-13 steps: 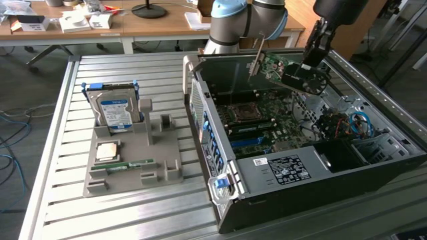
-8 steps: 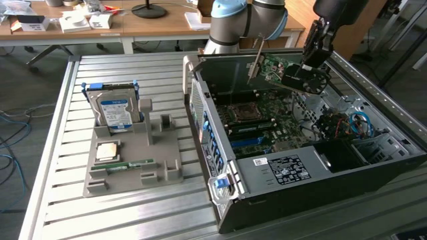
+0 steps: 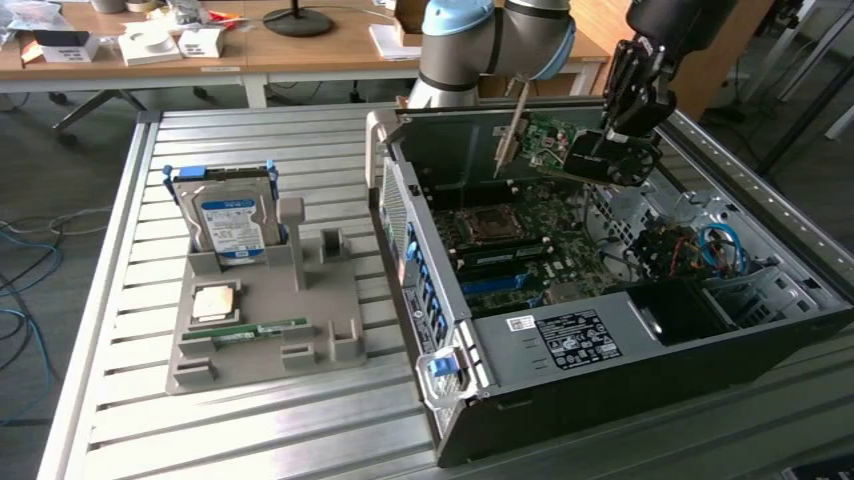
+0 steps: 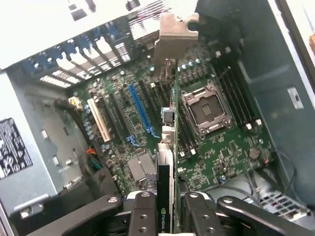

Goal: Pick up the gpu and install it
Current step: 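Insert the gpu into the slot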

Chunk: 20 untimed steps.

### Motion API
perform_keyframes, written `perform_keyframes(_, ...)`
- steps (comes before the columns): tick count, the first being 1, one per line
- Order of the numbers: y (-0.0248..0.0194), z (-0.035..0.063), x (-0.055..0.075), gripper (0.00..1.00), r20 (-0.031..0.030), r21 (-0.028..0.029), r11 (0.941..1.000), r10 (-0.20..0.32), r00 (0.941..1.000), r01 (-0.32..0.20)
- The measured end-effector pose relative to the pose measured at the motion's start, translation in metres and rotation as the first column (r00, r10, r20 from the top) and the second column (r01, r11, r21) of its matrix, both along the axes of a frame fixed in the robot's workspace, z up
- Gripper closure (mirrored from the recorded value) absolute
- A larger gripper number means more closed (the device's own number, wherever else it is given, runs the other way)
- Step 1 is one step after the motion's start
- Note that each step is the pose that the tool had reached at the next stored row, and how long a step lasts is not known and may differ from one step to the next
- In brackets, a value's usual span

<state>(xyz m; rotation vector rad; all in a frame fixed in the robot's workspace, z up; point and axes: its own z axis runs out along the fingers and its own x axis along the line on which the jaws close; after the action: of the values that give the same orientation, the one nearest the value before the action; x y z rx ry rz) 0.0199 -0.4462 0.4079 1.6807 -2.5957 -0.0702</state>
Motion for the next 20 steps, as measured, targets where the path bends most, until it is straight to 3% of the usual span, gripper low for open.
perform_keyframes(5, 0.0, -0.0004, 0.0, 0.74, 0.0, -0.0005, 0.9959, 0.091, 0.9959, -0.091)
perform_keyframes(10, 0.0, -0.0007, 0.0, 0.74, 0.0, -0.001, 0.9837, 0.18, 0.9837, -0.18)
perform_keyframes(15, 0.0, -0.0012, 0.0, 0.74, -0.0001, -0.0014, 0.9631, 0.269, 0.9631, -0.269)
perform_keyframes(20, 0.0, -0.0016, 0.0, 0.74, -0.0002, -0.0016, 0.9347, 0.356, 0.9347, -0.356)
